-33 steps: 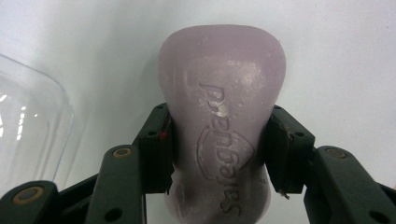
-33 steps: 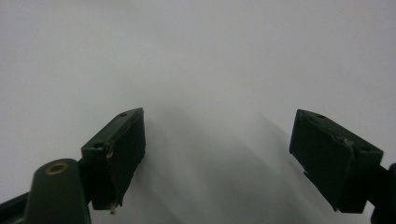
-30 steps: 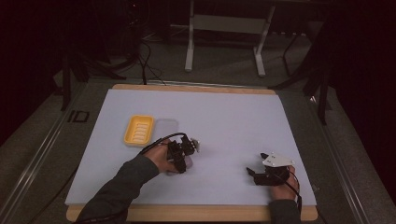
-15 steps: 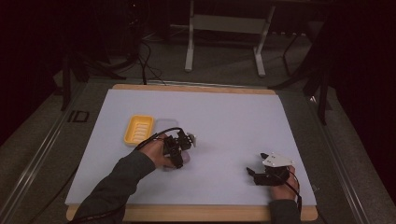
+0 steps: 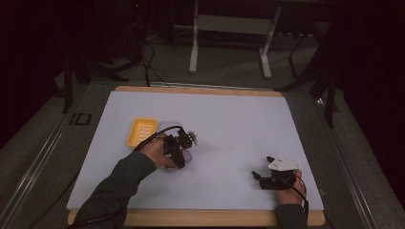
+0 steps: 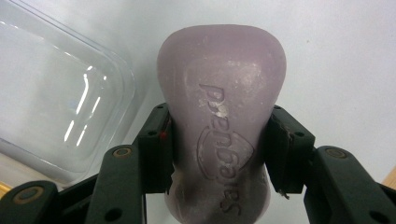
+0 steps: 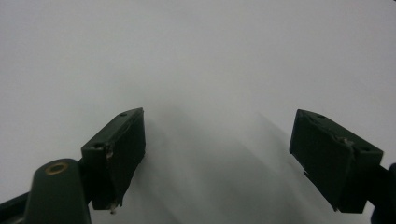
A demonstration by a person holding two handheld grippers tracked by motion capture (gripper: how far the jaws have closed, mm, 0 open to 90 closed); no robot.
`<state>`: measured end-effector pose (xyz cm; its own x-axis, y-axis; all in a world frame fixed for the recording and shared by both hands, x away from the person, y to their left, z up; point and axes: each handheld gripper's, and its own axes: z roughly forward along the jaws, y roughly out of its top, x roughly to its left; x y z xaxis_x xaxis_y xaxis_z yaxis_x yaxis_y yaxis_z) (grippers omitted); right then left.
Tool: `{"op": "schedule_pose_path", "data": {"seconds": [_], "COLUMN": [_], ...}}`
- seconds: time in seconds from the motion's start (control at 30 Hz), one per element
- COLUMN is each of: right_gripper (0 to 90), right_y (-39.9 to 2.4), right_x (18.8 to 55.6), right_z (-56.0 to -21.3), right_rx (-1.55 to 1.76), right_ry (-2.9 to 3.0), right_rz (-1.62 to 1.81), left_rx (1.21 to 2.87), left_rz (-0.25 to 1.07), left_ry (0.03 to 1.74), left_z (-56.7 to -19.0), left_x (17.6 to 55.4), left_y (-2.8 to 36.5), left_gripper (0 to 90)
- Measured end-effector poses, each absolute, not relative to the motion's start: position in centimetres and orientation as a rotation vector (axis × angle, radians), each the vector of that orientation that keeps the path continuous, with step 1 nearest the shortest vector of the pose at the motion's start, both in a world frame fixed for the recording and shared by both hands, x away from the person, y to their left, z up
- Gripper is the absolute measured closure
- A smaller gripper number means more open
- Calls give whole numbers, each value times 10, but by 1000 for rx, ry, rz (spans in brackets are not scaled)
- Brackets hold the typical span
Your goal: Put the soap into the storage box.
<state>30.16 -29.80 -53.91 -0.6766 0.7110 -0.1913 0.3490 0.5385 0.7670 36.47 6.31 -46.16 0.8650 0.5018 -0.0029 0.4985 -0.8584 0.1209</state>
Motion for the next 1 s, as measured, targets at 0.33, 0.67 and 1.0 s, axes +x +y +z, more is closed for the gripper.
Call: {"op": "schedule_pose_path", "data": {"seconds": [0.33, 0.67, 1.0], "right_gripper": [182, 183, 184], "right_y": [-299, -301, -302], "right_x": [301, 302, 302], "right_z": [-539, -538, -538], "right_rx": [876, 896, 913], "right_ry": [2278, 2269, 2265], "right_rz": [1002, 1019, 1033], "left_rx": [2886, 2861, 2854], "left_rz": [44, 59, 65], "left_ry": [825, 851, 868], "left_z": [-454, -444, -434], "left_x": [371, 375, 378], "left_y": [71, 80, 92], "left_gripper": [498, 498, 498]}}
